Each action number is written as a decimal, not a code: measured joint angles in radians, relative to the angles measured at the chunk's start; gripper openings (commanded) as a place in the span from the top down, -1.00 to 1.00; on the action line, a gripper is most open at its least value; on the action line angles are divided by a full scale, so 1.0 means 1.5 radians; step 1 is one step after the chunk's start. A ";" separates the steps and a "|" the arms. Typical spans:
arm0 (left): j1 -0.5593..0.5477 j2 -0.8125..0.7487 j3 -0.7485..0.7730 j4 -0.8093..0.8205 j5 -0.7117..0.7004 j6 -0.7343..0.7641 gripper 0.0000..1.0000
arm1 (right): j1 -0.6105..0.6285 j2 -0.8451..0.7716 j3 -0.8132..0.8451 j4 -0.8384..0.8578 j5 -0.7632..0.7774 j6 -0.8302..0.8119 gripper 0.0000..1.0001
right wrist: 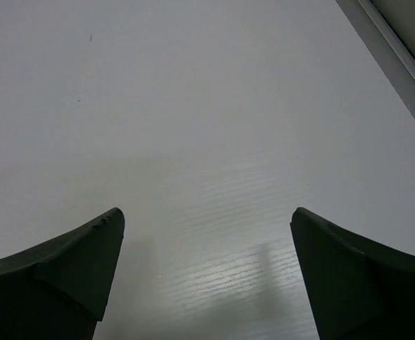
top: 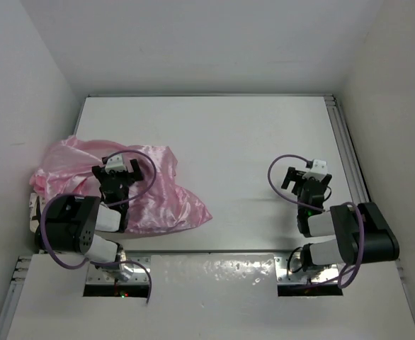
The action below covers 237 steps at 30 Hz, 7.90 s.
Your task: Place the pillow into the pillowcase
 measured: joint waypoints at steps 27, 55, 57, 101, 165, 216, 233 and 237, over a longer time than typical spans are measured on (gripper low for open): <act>-0.004 -0.340 0.480 -0.679 -0.068 0.123 -0.99 | 0.315 0.462 1.219 -0.861 -0.435 0.028 -0.98; -0.004 -0.349 0.386 -0.784 -0.210 0.104 -0.99 | 0.085 0.151 0.893 -0.816 -0.260 0.148 0.90; -0.004 -0.347 0.386 -0.785 -0.178 0.120 -0.99 | 0.026 0.123 0.894 -0.830 -0.228 0.134 0.45; -0.038 -0.020 0.366 -0.697 0.125 0.170 1.00 | 0.293 0.351 1.199 -0.873 -0.290 0.014 1.00; -0.144 0.089 0.485 -0.761 0.390 0.416 1.00 | 0.254 0.374 0.935 -0.960 -0.373 -0.022 1.00; -0.175 0.139 0.852 -0.979 0.075 0.082 -0.99 | 0.175 0.234 1.030 -1.089 -0.080 0.062 0.85; -0.259 -0.251 0.302 -1.094 0.142 0.354 -0.99 | 0.424 0.344 0.861 -1.011 -0.222 0.138 -0.42; -0.263 -0.205 0.264 -1.032 0.113 0.417 -0.94 | 0.418 0.380 0.856 -0.998 -0.235 0.161 0.31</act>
